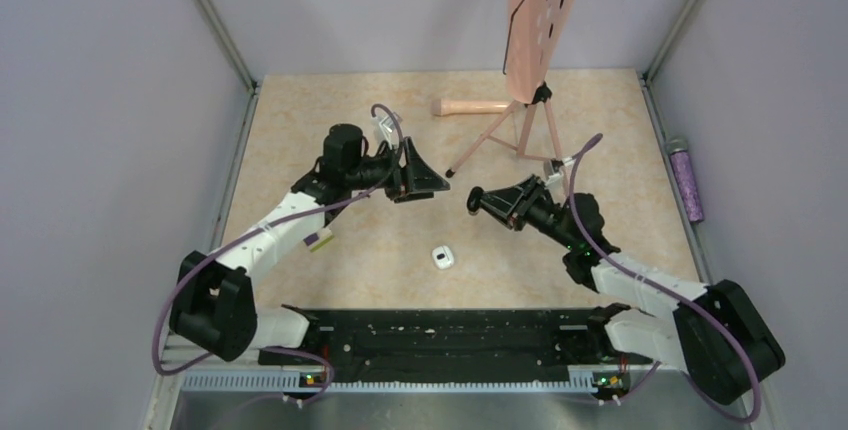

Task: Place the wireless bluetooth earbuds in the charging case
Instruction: Open the charging case.

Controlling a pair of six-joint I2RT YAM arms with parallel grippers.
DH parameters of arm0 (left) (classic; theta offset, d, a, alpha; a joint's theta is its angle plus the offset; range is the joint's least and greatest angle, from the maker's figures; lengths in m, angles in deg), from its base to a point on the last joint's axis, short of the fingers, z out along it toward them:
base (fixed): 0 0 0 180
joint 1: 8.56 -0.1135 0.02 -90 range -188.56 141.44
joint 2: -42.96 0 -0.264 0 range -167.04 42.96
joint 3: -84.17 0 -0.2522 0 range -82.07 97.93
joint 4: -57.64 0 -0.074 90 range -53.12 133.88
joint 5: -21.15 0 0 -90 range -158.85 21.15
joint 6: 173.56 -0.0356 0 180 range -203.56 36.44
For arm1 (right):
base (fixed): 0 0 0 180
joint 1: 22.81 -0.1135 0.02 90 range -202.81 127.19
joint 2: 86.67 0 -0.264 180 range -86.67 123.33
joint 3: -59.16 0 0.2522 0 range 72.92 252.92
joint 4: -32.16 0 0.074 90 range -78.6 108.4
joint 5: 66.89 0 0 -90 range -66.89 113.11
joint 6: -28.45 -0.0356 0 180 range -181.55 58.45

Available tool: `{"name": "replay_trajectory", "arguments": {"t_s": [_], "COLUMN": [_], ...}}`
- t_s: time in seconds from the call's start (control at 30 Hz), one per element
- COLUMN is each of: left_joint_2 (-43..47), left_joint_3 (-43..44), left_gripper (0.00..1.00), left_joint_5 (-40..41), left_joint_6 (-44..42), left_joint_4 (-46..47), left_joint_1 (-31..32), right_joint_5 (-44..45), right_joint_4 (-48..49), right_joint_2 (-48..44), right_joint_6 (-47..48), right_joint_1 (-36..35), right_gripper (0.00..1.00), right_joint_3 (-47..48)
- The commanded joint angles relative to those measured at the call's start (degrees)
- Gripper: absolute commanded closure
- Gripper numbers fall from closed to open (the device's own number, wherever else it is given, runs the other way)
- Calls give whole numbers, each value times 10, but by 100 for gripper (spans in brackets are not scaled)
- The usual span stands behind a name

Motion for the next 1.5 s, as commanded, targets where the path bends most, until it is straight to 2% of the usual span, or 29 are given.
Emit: {"name": "replay_trajectory", "arguments": {"t_s": [0.0,0.13,0.43,0.77,1.1,1.47], "left_joint_2": [46,70,94,44,-36,-73], "left_joint_3": [23,-8,-36,21,77,106], "left_gripper": [9,1,1,1,10,12], "left_joint_5": [169,227,343,473,482,475], "left_joint_6": [-80,-69,-136,-213,-238,-258], "left_joint_4": [-117,-83,-33,-39,-43,-66], "left_joint_1": [44,83,161,249,290,298], "right_joint_5": [111,177,280,292,291,292], "right_joint_4": [-92,-137,-356,-356,-366,-366], "right_joint_2": [-60,-105,-198,-203,-212,-230], "right_joint_6": [-17,-73,-117,-129,-120,-119], "right_joint_1": [-1,-6,-17,-43,-46,-47], "right_gripper": [100,100,100,100,100,100], "right_joint_3": [-18,-41,-4,4,12,7]}}
